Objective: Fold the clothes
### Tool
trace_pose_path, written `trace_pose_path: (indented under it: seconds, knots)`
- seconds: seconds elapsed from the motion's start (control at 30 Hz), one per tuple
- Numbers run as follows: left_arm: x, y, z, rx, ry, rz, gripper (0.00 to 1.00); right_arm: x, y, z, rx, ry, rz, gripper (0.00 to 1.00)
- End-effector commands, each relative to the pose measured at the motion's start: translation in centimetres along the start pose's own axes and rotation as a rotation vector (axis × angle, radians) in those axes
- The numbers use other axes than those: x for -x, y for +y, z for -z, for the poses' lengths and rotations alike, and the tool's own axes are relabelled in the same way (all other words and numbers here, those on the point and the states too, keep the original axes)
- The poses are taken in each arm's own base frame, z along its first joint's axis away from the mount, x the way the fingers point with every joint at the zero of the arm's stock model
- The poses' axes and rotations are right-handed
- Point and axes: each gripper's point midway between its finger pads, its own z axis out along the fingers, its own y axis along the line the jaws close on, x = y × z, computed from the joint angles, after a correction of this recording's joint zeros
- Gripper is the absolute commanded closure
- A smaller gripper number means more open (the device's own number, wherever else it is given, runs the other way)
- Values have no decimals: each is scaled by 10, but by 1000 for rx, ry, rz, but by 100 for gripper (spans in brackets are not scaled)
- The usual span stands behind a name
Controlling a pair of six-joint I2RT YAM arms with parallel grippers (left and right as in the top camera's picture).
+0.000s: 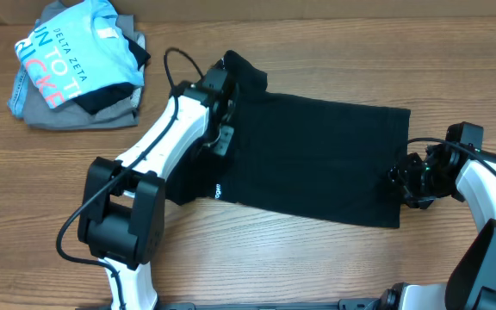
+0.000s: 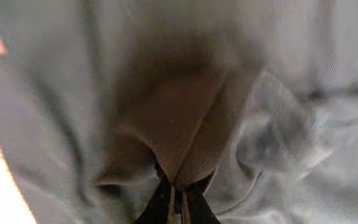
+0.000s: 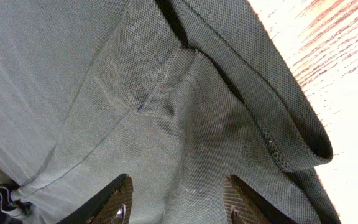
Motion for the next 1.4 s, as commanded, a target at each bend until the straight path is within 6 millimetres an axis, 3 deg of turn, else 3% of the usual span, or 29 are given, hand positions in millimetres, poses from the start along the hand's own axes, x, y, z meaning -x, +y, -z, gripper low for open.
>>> trace_pose_path:
  seconds: [0.0, 0.03, 0.17, 0.2, 0.27, 0.33, 0.4, 0.47, 0.5, 0.53, 0.57, 0.6, 0.63, 0.77, 0.87, 0.93, 1.1, 1.17, 1.23, 1.27, 1.37]
  knots:
    - [28, 15, 24, 79, -92, -14, 96, 5, 5, 3, 10, -16, 17, 49]
    - [35, 18, 27, 96, -117, -9, 96, 5, 5, 3, 10, -16, 17, 49]
    - [52, 24, 28, 125, -189, 6, 79, 5, 5, 3, 11, -18, 18, 49]
    - [56, 23, 28, 121, -204, 9, 69, 5, 5, 3, 11, -18, 18, 49]
    - [59, 21, 26, 114, -212, 18, 28, 5, 5, 3, 11, -18, 18, 49]
    - [57, 22, 25, 115, -204, 17, 8, 5, 5, 3, 11, -17, 18, 49]
    - [53, 22, 24, 118, -188, 14, 3, 5, 5, 3, 11, -17, 19, 49]
    - [47, 22, 23, 116, -163, 9, 4, 5, 5, 3, 11, -18, 19, 49]
    - [44, 20, 22, 102, -148, 6, 11, 5, 5, 3, 11, -18, 19, 49]
    - [39, 14, 21, 65, -129, 1, 28, 5, 5, 3, 11, -18, 19, 49]
    - [36, 4, 20, 8, -113, -5, 53, 5, 5, 3, 11, -18, 19, 49]
    - [33, -8, 20, -60, -104, -24, 66, 5, 5, 3, 11, -18, 19, 49]
    - [32, -18, 20, -114, -100, -45, 72, 5, 5, 3, 11, -18, 19, 49]
    - [26, -52, 18, -270, -97, -124, 60, 5, 5, 3, 11, -18, 35, 48]
    - [19, -54, 7, -230, -81, -143, 54, 4, 4, 3, 8, -13, 35, 48]
    - [14, -55, -2, -211, -73, -148, 34, 4, 4, 3, 8, -12, 34, 48]
    - [7, -58, -18, -220, -65, -127, 30, 4, 4, 3, 8, -12, 35, 48]
    - [5, -59, -23, -222, -60, -116, 36, 4, 4, 3, 8, -12, 34, 48]
    - [4, -59, -25, -226, -52, -107, 63, 4, 4, 3, 8, -11, 34, 48]
    - [4, -59, -25, -225, -52, -92, 92, 3, 4, 3, 6, -9, 33, 48]
    - [9, -59, -20, -226, -63, -71, 96, 3, 4, 3, 6, -9, 33, 48]
